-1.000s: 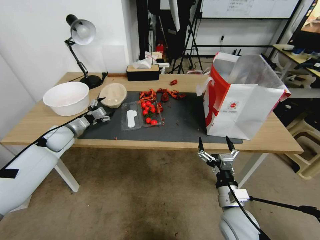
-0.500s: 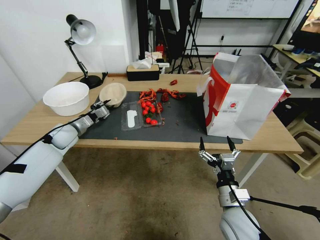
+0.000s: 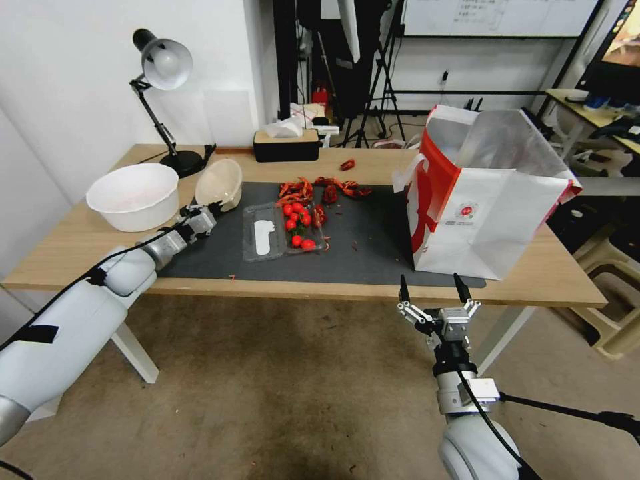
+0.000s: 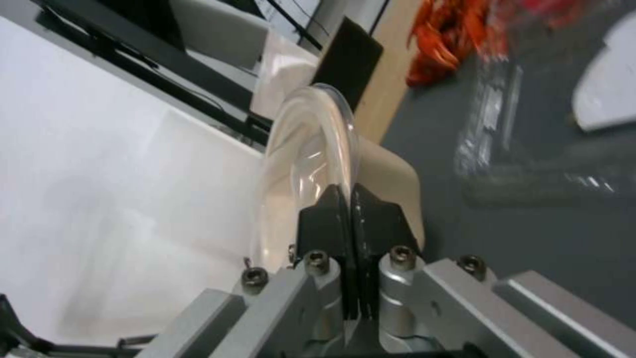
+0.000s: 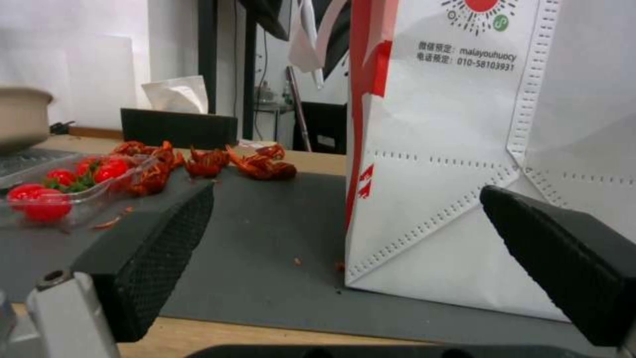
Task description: Pick up the trash from the table and place it into the takeout bag.
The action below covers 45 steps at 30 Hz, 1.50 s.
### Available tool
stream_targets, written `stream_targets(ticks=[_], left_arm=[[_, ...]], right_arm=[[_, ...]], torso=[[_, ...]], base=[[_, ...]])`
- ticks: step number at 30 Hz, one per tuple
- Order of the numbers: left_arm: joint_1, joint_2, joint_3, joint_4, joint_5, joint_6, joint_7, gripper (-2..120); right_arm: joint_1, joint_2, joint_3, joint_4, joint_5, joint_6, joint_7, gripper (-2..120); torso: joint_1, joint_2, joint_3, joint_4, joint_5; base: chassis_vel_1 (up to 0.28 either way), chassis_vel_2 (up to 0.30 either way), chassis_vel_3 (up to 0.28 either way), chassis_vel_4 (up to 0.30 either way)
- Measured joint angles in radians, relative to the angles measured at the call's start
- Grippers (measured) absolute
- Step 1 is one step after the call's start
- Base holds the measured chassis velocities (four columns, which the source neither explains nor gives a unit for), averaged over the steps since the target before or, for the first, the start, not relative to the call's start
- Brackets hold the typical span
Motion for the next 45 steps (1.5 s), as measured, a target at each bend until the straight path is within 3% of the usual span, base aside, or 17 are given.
stream_targets(ticks=[11, 18, 20, 21, 22, 25, 30, 39, 45], left_arm=[[-0.048, -0.009, 0.006, -0.003, -0.015, -0.044, -0.002, 0], [-0.234, -0.024, 0.122, -0.037, -0.171, -0.074, -0.002, 0], [-0.313, -0.030, 0.180, -0.055, -0.204, -0.080, -0.010, 0], [-0.388, -0.045, 0.254, -0.069, -0.236, -0.080, -0.013, 0], [-0.388, -0.045, 0.254, -0.069, -0.236, -0.080, -0.013, 0], [-0.550, -0.103, 0.429, -0.076, -0.295, -0.074, -0.023, 0], [-0.694, -0.178, 0.548, -0.079, -0.356, -0.055, -0.028, 0], [-0.817, -0.305, 0.650, -0.085, -0.412, -0.039, -0.030, 0], [-0.866, -0.429, 0.726, -0.055, -0.441, -0.038, -0.034, 0]], right_arm=[[-0.003, -0.001, 0.002, 0.003, 0.000, 0.001, 0.000, 100], [-0.004, -0.001, 0.006, 0.004, -0.001, 0.001, 0.002, 100], [-0.005, -0.001, 0.008, 0.004, -0.001, 0.001, 0.002, 100], [-0.005, -0.001, 0.010, 0.004, -0.001, 0.001, 0.002, 100], [-0.005, -0.001, 0.010, 0.004, -0.001, 0.001, 0.002, 100], [-0.004, 0.001, 0.014, 0.003, -0.002, 0.001, 0.003, 100], [-0.006, 0.002, 0.022, 0.003, -0.003, 0.004, 0.005, 100], [-0.008, 0.010, 0.028, 0.004, -0.005, 0.009, 0.008, 100], [-0.013, 0.015, 0.036, 0.005, -0.006, 0.012, 0.010, 100]], torso=[[0.000, 0.000, 0.000, -0.0001, -0.0002], [0.000, 0.000, 0.000, 0.0000, -0.0003], [0.000, 0.000, 0.000, -0.0003, 0.0004], [0.000, 0.000, 0.000, -0.0001, 0.0001], [0.000, 0.000, 0.000, -0.0001, 0.0001], [0.000, 0.000, 0.000, -0.0006, 0.0000], [0.000, 0.000, 0.000, 0.0000, 0.0000], [0.000, 0.000, 0.000, 0.0000, -0.0002], [0.000, 0.000, 0.000, -0.0003, 0.0003]], base=[[0.000, 0.000, 0.000, 0.000], [0.000, 0.000, 0.000, 0.000], [0.000, 0.000, 0.000, 0.000], [0.000, 0.000, 0.000, 0.000], [0.000, 0.000, 0.000, 0.000], [0.000, 0.000, 0.000, 0.000], [0.000, 0.000, 0.000, 0.000], [0.000, 0.000, 0.000, 0.000], [0.000, 0.000, 0.000, 0.000]])
